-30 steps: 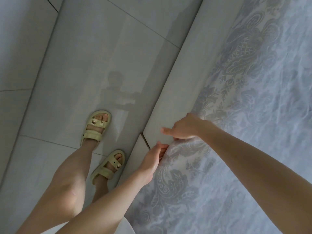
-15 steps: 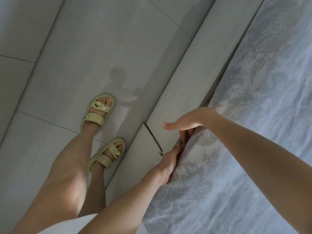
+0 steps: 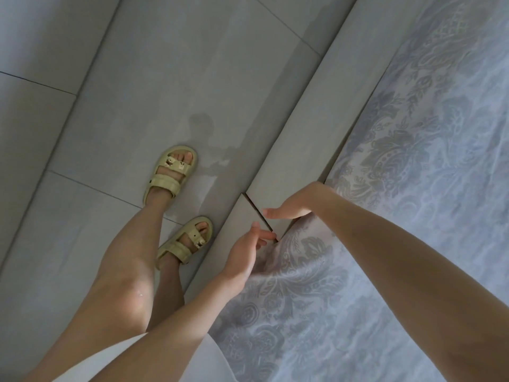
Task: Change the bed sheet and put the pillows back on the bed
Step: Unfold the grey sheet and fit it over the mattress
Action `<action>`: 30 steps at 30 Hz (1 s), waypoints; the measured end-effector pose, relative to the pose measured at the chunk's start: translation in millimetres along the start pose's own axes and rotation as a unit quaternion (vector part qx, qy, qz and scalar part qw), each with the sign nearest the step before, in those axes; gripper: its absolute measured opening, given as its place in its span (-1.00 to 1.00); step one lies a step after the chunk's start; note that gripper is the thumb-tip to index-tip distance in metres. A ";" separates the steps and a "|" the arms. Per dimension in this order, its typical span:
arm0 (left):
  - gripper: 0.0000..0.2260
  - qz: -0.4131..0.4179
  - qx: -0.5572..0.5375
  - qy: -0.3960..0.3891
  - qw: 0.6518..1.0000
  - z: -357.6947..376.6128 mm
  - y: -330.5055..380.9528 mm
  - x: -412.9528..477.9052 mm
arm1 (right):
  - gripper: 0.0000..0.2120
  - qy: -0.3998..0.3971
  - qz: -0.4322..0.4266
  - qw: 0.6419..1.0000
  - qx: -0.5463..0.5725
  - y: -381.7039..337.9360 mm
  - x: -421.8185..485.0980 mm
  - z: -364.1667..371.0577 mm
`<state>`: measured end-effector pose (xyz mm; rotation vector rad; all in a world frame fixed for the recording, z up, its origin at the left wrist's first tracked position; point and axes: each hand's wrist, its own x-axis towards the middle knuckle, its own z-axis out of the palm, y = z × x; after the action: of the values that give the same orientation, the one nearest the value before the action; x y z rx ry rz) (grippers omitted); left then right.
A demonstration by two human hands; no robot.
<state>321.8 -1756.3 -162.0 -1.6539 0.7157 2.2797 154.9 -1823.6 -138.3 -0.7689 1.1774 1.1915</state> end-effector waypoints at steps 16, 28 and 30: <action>-0.49 -0.060 0.025 -0.039 0.997 -29.5 -53.6 -30.1 | -0.18 0.127 -0.068 0.987 -0.074 -32.2 -11.6 63.2; -0.55 -0.053 -0.015 -0.062 0.997 -51.1 -89.4 -37.8 | -0.05 0.386 -0.183 0.893 -0.143 -34.1 -5.6 124.7; -0.61 -0.036 -0.015 -0.058 0.998 -50.0 -90.6 -41.6 | -0.17 0.428 -0.203 0.871 -0.134 -28.9 -4.1 139.3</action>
<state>418.5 -1700.9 -157.6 -1.5204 0.5897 2.3242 220.9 -1703.0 -101.6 -1.7803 1.4514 0.6461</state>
